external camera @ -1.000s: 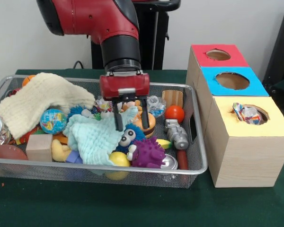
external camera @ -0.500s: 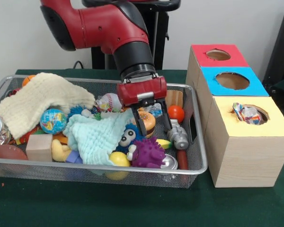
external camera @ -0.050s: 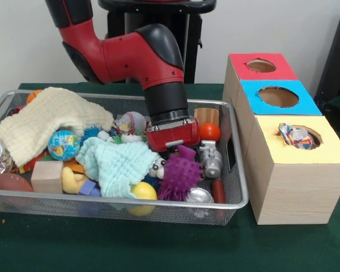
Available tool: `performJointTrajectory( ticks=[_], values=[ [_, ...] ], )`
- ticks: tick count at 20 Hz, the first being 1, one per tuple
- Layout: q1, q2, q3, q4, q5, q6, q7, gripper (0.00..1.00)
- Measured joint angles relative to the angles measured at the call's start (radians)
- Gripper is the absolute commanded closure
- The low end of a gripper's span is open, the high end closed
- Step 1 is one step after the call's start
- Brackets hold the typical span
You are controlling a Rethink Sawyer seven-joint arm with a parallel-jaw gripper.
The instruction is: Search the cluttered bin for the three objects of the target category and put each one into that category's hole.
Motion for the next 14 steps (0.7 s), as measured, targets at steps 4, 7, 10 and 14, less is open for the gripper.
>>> performJointTrajectory(
  ticks=[4, 7, 10, 14],
  values=[
    [0.052, -0.002, -0.034, -0.006, 0.087, -0.014, 0.000, 0.00],
    [0.133, -0.011, -0.104, -0.006, 0.166, -0.058, 0.000, 0.00],
    [0.223, -0.003, -0.181, -0.003, 0.262, -0.140, 0.000, 0.00],
    [0.353, 0.027, -0.287, 0.010, 0.455, -0.285, 0.000, 0.00]
  ],
)
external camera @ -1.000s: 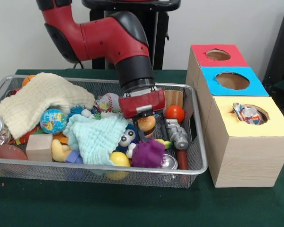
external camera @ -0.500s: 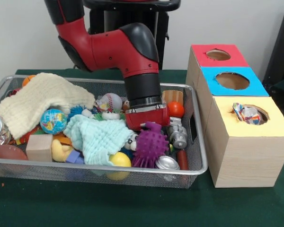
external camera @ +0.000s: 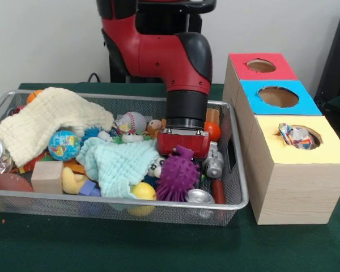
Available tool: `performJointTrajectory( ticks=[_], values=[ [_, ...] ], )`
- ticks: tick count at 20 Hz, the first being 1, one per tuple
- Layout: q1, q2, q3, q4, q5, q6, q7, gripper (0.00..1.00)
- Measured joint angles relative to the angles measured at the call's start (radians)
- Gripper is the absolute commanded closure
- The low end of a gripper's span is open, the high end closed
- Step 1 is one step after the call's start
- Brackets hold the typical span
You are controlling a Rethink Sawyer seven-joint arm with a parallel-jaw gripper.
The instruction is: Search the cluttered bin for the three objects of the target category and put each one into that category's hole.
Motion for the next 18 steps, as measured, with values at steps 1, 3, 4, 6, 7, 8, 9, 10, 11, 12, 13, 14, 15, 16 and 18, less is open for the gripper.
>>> performJointTrajectory(
  ticks=[1, 3, 4, 6, 7, 8, 9, 10, 11, 12, 13, 14, 15, 16, 18],
  values=[
    [0.029, 0.009, -0.025, 0.006, 0.058, -0.031, 0.000, 0.00],
    [0.077, 0.021, -0.066, 0.018, 0.160, -0.079, 0.000, 0.00],
    [0.097, 0.025, -0.083, 0.025, 0.207, -0.091, 0.000, 0.00],
    [0.134, 0.029, -0.110, 0.037, 0.289, -0.103, 0.000, 0.00],
    [0.188, 0.033, -0.148, 0.053, 0.410, -0.103, 0.000, 0.00],
    [0.215, 0.034, -0.166, 0.061, 0.466, -0.101, 0.000, 0.00],
    [0.228, 0.035, -0.175, 0.065, 0.492, -0.098, 0.000, 0.00],
    [0.240, 0.036, -0.183, 0.069, 0.518, -0.096, 0.000, 0.00],
    [0.270, 0.039, -0.207, 0.079, 0.573, -0.082, 0.000, 0.00],
    [0.300, 0.041, -0.230, 0.089, 0.629, -0.068, 0.000, 0.00],
    [0.309, 0.042, -0.239, 0.092, 0.644, -0.060, 0.000, 0.00],
    [0.319, 0.044, -0.255, 0.097, 0.662, -0.047, 0.000, 0.00],
    [0.329, 0.046, -0.272, 0.101, 0.681, -0.034, 0.000, 0.00],
    [0.335, 0.051, -0.293, 0.104, 0.695, -0.016, 0.000, 0.00],
    [0.338, 0.057, -0.313, 0.106, 0.705, 0.002, 0.000, 0.00]
  ],
)
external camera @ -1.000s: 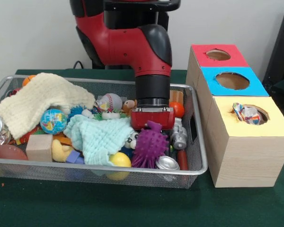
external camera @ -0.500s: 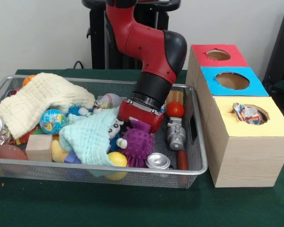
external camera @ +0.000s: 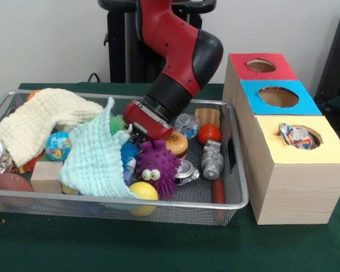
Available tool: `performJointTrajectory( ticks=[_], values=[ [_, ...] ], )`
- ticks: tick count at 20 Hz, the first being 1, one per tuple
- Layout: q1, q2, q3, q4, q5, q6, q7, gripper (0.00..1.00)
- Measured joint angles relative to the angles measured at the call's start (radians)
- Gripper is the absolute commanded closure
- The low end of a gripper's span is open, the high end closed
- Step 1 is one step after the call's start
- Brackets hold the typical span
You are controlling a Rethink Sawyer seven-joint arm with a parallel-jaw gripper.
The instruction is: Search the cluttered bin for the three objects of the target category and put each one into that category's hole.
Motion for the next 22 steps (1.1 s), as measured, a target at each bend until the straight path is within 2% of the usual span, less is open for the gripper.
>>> performJointTrajectory(
  ticks=[6, 11, 16, 22],
  values=[
    [0.002, 0.035, -0.098, 0.000, 0.009, 0.064, 0.000, 0.00],
    [-0.002, 0.055, -0.146, -0.016, -0.036, 0.061, 0.000, 0.00],
    [-0.030, 0.075, -0.189, -0.055, -0.138, 0.025, 0.000, 0.00],
    [-0.102, 0.098, -0.208, -0.106, -0.320, -0.140, 0.006, 0.00]
  ],
)
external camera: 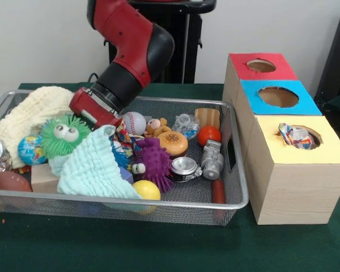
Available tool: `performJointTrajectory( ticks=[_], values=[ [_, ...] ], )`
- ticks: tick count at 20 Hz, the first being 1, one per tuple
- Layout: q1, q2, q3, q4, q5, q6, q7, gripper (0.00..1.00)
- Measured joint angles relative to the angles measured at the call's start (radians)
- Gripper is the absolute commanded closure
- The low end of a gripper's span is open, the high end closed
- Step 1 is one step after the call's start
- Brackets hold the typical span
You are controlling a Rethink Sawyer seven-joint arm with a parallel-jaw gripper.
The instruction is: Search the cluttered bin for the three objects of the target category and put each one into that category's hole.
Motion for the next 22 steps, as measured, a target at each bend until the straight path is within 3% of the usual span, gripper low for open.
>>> performJointTrajectory(
  ticks=[1, 6, 9, 10, 20, 22],
  values=[
    [-0.042, 0.006, 0.004, -0.021, -0.092, -0.076, 0.012, 0.00],
    [-0.161, 0.005, 0.034, -0.069, -0.321, -0.198, 0.068, 0.00],
    [-0.206, -0.001, 0.058, -0.086, -0.402, -0.201, 0.102, 0.00],
    [-0.234, -0.006, 0.079, -0.101, -0.468, -0.201, 0.127, 0.00],
    [-0.286, -0.047, 0.165, -0.205, -0.791, -0.179, 0.197, 0.00],
    [-0.287, -0.054, 0.175, -0.219, -0.822, -0.179, 0.197, 0.00]
  ],
)
